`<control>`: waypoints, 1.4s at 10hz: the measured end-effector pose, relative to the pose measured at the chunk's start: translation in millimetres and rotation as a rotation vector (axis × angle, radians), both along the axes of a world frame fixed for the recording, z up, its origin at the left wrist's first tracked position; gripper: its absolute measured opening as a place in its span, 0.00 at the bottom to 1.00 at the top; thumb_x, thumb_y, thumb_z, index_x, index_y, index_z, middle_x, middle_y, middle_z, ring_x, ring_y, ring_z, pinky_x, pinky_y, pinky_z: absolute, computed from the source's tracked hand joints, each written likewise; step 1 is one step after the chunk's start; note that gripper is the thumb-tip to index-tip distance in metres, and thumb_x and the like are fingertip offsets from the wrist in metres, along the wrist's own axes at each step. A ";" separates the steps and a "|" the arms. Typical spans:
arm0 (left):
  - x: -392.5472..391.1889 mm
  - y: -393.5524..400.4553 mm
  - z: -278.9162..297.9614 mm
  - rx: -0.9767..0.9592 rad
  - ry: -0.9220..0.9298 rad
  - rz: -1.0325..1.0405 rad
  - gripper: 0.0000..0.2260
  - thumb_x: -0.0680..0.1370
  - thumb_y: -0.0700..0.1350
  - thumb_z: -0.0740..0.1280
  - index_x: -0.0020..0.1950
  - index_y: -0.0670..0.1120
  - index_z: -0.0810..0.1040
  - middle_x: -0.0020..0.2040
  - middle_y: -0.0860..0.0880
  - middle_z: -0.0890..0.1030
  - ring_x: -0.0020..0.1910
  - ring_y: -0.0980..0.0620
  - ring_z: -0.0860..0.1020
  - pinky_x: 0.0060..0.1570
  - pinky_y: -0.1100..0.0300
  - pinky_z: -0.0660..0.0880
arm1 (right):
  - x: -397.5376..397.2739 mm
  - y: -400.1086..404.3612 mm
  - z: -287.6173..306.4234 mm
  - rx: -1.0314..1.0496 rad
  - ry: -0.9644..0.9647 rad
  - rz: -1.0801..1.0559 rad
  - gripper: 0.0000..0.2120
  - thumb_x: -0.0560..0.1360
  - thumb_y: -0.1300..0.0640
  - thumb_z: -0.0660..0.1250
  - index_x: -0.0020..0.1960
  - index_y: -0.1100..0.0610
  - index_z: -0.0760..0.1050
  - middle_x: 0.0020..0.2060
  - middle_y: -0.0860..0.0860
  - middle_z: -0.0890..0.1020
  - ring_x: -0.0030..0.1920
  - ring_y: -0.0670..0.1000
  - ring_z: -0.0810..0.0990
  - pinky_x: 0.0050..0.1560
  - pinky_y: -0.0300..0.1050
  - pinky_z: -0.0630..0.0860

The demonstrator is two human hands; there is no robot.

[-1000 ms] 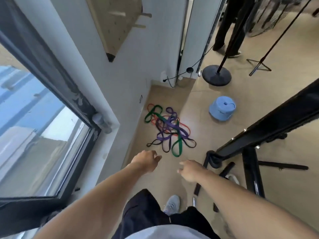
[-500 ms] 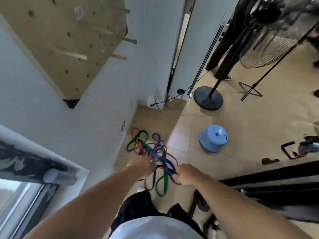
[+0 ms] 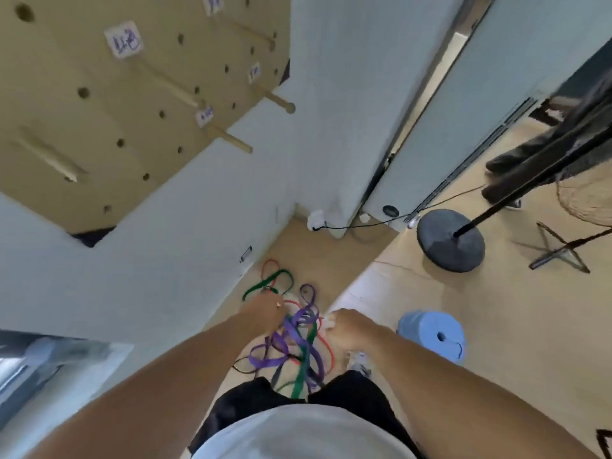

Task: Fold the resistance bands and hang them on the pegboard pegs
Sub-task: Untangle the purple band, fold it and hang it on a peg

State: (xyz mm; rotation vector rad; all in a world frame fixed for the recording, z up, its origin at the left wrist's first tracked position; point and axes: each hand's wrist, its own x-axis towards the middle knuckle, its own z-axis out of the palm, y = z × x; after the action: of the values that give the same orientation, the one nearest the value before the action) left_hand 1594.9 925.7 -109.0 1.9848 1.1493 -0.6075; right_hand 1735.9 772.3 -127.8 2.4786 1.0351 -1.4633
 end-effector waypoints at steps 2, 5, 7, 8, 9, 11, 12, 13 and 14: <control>26.1 -26.4 -9.9 0.025 0.088 0.427 0.16 0.83 0.54 0.59 0.56 0.45 0.80 0.43 0.51 0.80 0.50 0.46 0.80 0.50 0.54 0.76 | 103.9 62.5 -5.1 -0.045 -0.004 0.429 0.23 0.85 0.49 0.60 0.75 0.62 0.71 0.73 0.61 0.74 0.72 0.62 0.73 0.72 0.52 0.70; 40.6 -116.0 -25.3 -0.092 0.066 0.832 0.14 0.85 0.47 0.55 0.52 0.45 0.78 0.48 0.46 0.81 0.44 0.46 0.79 0.42 0.55 0.73 | 117.4 85.2 -19.0 -0.022 0.105 0.832 0.15 0.82 0.48 0.65 0.61 0.57 0.81 0.53 0.55 0.81 0.59 0.60 0.80 0.50 0.46 0.74; 48.8 -157.8 -19.5 -0.073 0.021 0.999 0.18 0.85 0.53 0.56 0.58 0.42 0.80 0.49 0.46 0.81 0.51 0.44 0.80 0.51 0.53 0.75 | 101.1 75.5 -27.6 -0.090 0.120 1.025 0.19 0.83 0.47 0.64 0.64 0.60 0.80 0.60 0.57 0.81 0.61 0.59 0.80 0.62 0.49 0.76; 53.2 -181.6 -33.4 -0.136 0.009 1.091 0.19 0.84 0.56 0.56 0.56 0.43 0.79 0.55 0.42 0.81 0.48 0.45 0.75 0.47 0.56 0.70 | 97.5 69.7 -28.3 -0.083 0.107 1.118 0.19 0.83 0.48 0.64 0.66 0.60 0.79 0.64 0.57 0.81 0.63 0.59 0.79 0.62 0.48 0.75; 61.6 -201.3 -39.2 -0.130 -0.009 1.178 0.16 0.84 0.56 0.57 0.51 0.46 0.78 0.47 0.45 0.79 0.45 0.46 0.75 0.46 0.57 0.69 | 100.7 63.9 -30.6 -0.083 0.090 1.172 0.20 0.83 0.47 0.64 0.68 0.60 0.79 0.66 0.58 0.80 0.64 0.59 0.78 0.64 0.49 0.75; 79.7 -223.4 -45.6 -0.109 -0.043 1.255 0.15 0.84 0.55 0.59 0.46 0.47 0.75 0.42 0.47 0.78 0.44 0.46 0.76 0.45 0.58 0.69 | 115.3 45.7 -30.7 -0.049 0.092 1.187 0.22 0.83 0.46 0.65 0.70 0.58 0.77 0.68 0.56 0.79 0.68 0.59 0.77 0.65 0.49 0.74; 90.2 -229.9 -52.8 -0.106 -0.072 1.279 0.15 0.84 0.55 0.59 0.46 0.47 0.77 0.40 0.49 0.78 0.41 0.48 0.77 0.43 0.57 0.69 | 128.8 35.7 -36.0 -0.035 0.101 1.134 0.24 0.83 0.47 0.65 0.74 0.58 0.74 0.73 0.56 0.75 0.72 0.58 0.74 0.70 0.49 0.72; 101.4 -234.4 -59.0 -0.086 -0.101 1.330 0.14 0.84 0.53 0.59 0.46 0.46 0.77 0.41 0.49 0.78 0.36 0.53 0.73 0.40 0.57 0.68 | 142.9 32.7 -47.2 -0.036 0.112 1.070 0.25 0.83 0.46 0.65 0.76 0.58 0.72 0.76 0.56 0.73 0.73 0.58 0.73 0.72 0.49 0.70; 116.4 -241.4 -68.3 -0.071 -0.123 1.392 0.13 0.84 0.51 0.60 0.51 0.44 0.79 0.46 0.46 0.79 0.40 0.50 0.75 0.43 0.59 0.68 | 154.8 30.0 -58.6 -0.054 0.102 1.054 0.27 0.83 0.46 0.66 0.78 0.57 0.70 0.76 0.56 0.72 0.74 0.58 0.72 0.70 0.48 0.70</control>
State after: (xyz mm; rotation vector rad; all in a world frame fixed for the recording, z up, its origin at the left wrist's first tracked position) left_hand 1711.2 684.3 -177.3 0.7457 1.9709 0.2137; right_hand 1890.8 802.3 -186.4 1.3521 1.8454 -1.1787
